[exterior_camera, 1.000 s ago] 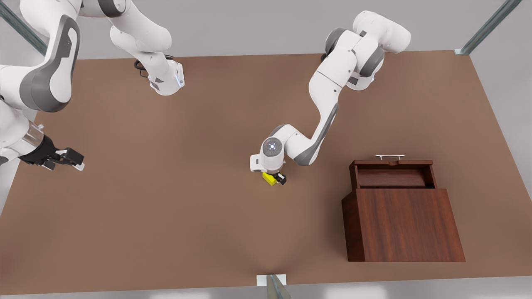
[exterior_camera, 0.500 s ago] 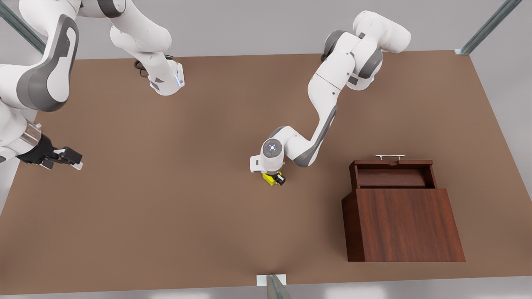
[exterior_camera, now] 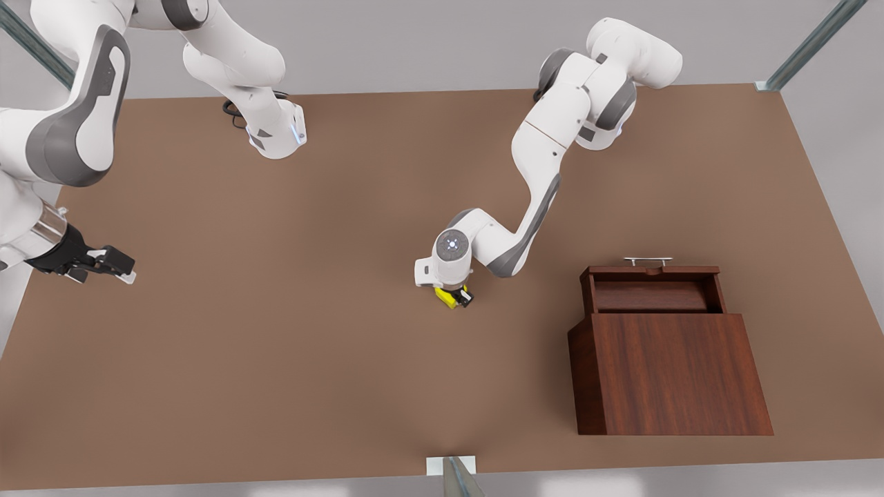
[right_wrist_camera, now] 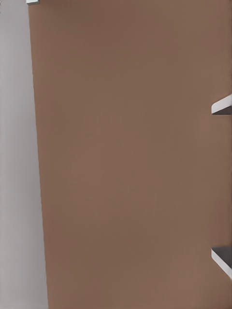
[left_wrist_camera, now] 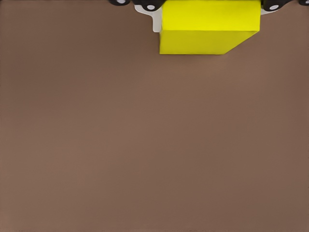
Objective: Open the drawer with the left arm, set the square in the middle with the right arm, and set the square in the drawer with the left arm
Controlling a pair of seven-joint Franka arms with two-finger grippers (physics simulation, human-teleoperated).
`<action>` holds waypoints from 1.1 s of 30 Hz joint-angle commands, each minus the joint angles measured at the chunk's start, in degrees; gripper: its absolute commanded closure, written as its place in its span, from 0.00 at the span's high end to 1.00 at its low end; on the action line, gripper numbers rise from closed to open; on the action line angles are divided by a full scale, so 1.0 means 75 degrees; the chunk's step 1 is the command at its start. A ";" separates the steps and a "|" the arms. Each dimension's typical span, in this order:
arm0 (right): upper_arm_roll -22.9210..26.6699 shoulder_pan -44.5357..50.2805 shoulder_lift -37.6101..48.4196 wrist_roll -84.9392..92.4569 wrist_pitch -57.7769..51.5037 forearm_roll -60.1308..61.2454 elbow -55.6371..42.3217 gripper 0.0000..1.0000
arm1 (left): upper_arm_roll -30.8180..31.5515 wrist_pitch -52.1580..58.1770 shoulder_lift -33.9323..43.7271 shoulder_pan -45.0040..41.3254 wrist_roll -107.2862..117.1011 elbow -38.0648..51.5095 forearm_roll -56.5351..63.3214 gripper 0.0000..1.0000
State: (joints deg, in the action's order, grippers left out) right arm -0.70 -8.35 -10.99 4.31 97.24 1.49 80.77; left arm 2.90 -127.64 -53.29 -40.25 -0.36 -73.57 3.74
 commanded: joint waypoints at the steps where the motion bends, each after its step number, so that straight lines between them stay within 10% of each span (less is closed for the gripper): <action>1: 0.0000 0.0000 0.0001 0.0012 -0.0005 0.0000 0.0000 1.00 | 0.0000 0.0003 0.0015 0.0000 0.0001 0.0001 -0.0030 0.75; 20: -0.0012 0.0023 -0.0023 0.0000 0.0077 0.0012 0.0000 1.00 | 0.0094 0.2206 0.2031 0.0035 0.0762 0.0001 -0.0194 0.76; 33: -0.0012 0.0023 -0.0046 0.0000 0.0089 0.0047 0.0000 1.00 | -0.1886 0.2827 0.3226 0.0117 -0.0749 -0.0830 -0.0873 0.75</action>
State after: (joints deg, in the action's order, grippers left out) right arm -0.79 -8.17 -11.34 4.31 97.91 1.81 80.77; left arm -12.47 -106.52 -28.26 -39.36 -7.42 -80.87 -1.51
